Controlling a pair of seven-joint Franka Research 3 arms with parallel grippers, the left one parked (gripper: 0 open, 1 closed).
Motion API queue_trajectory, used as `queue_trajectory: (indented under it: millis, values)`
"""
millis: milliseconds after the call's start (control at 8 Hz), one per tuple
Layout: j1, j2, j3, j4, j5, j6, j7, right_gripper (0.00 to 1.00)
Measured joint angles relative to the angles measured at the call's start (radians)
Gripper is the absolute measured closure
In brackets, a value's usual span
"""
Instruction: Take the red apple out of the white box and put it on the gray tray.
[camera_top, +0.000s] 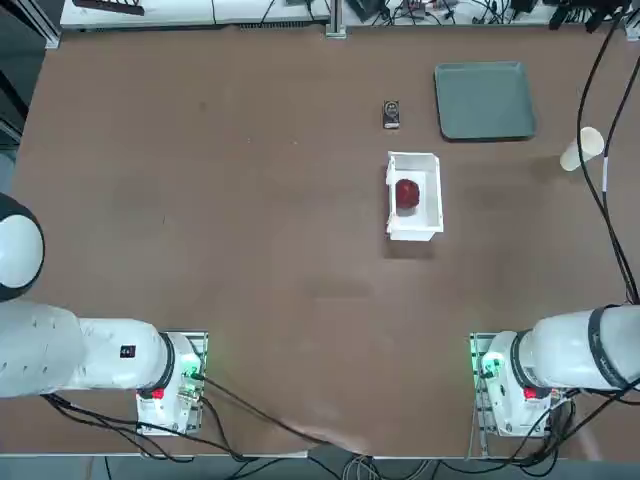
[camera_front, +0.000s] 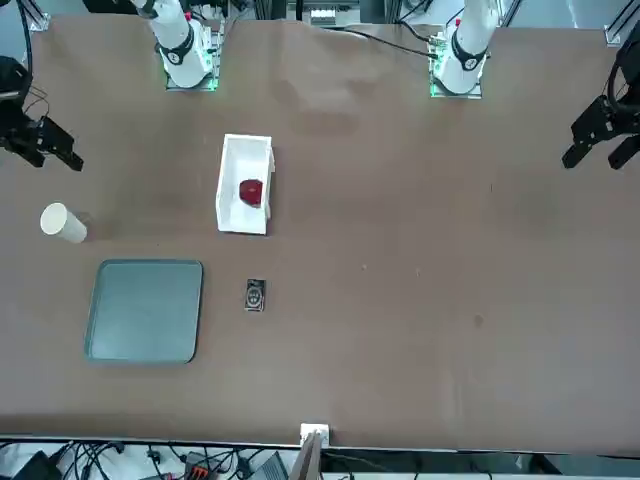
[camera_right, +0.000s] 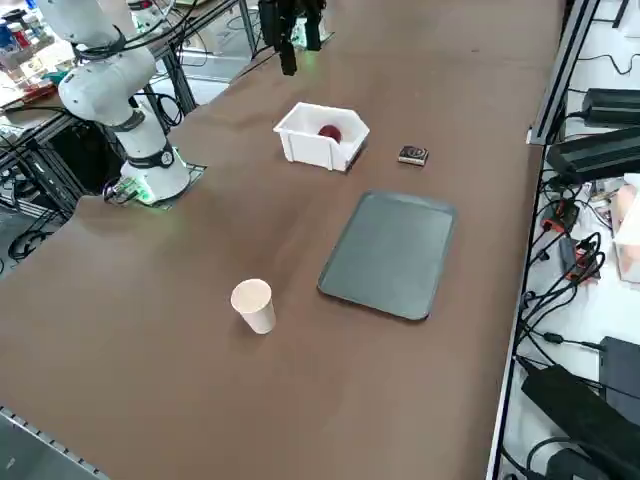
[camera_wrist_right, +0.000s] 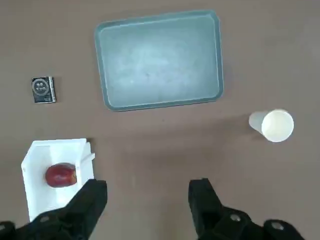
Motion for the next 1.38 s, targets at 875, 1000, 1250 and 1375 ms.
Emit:
queue_trajectory:
  millis: [875,1000,1250,1375]
  values:
    - [0.107,0.035,0.023,-0.052,0.066,0.001,0.594,0.0]
    - [0.13,0.035,0.024,-0.082,0.066,0.044,0.698,0.0]
    - [0.158,0.032,0.024,-0.135,0.066,0.109,0.864,0.01]
    - [0.16,0.03,0.024,-0.155,0.066,0.134,0.917,0.01]
